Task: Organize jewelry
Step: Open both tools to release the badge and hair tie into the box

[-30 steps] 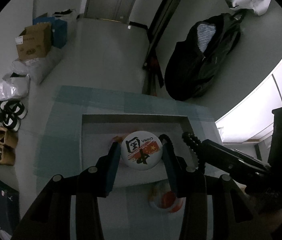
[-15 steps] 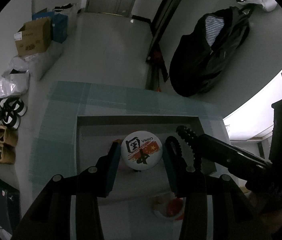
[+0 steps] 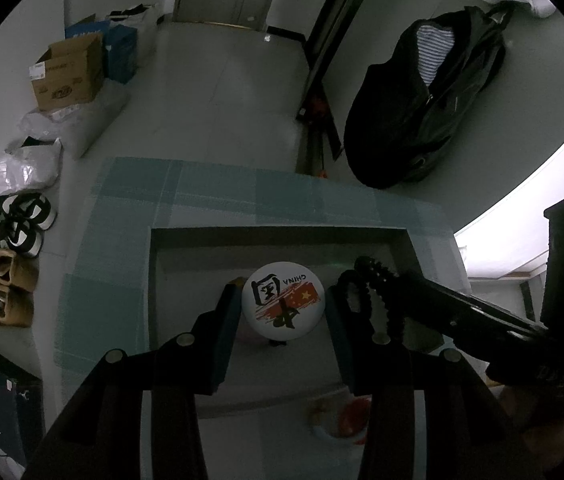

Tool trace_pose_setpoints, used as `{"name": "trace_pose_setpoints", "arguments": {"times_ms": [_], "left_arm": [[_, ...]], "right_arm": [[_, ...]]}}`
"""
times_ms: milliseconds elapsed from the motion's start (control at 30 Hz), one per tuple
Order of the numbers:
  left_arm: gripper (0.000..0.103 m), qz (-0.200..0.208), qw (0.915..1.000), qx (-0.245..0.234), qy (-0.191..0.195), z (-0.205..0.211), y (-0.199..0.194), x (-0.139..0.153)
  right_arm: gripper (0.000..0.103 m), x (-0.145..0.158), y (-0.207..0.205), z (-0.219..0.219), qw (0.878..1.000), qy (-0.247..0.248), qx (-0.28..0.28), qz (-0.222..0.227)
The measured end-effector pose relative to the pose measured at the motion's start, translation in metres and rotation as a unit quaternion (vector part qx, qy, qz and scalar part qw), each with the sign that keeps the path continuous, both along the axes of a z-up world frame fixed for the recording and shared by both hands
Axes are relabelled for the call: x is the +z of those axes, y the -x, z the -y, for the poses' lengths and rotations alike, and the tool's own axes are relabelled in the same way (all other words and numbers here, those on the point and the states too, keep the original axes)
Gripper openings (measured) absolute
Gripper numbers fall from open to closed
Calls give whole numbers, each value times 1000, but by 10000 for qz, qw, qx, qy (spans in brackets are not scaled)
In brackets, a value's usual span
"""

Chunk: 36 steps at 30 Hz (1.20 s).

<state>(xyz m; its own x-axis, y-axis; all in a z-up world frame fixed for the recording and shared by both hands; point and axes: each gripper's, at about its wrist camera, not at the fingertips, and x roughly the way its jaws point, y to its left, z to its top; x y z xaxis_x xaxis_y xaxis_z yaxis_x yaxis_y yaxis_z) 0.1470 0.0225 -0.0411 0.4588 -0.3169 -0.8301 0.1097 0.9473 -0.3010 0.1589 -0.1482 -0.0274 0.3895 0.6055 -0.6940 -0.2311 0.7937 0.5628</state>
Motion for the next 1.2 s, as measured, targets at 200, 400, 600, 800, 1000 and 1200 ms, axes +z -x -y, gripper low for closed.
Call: {"name": "trace_pose_setpoints", "arguments": {"times_ms": [200, 400, 600, 800, 1000, 1200], "left_arm": [[38, -7, 10000, -23, 12, 1, -1, -1], [38, -80, 9998, 105, 172, -4, -3, -2], [39, -86, 9992, 79, 382, -6, 0, 1], [50, 3, 9996, 14, 288, -3, 7, 4], [50, 165, 9994, 99, 302, -10, 13, 11], [50, 205, 9995, 181, 177, -12, 24, 12]], "right_arm": [[34, -4, -1, 0, 10000, 48, -22, -84], [41, -3, 0, -3, 10000, 97, -5, -12], [51, 4, 5, 4, 9998, 104, -107, 139], [62, 10, 10, 13, 9995, -53, -233, 218], [68, 22, 21, 15, 9983, -37, -198, 543], [73, 28, 30, 26, 9973, -44, -381, 623]]}}
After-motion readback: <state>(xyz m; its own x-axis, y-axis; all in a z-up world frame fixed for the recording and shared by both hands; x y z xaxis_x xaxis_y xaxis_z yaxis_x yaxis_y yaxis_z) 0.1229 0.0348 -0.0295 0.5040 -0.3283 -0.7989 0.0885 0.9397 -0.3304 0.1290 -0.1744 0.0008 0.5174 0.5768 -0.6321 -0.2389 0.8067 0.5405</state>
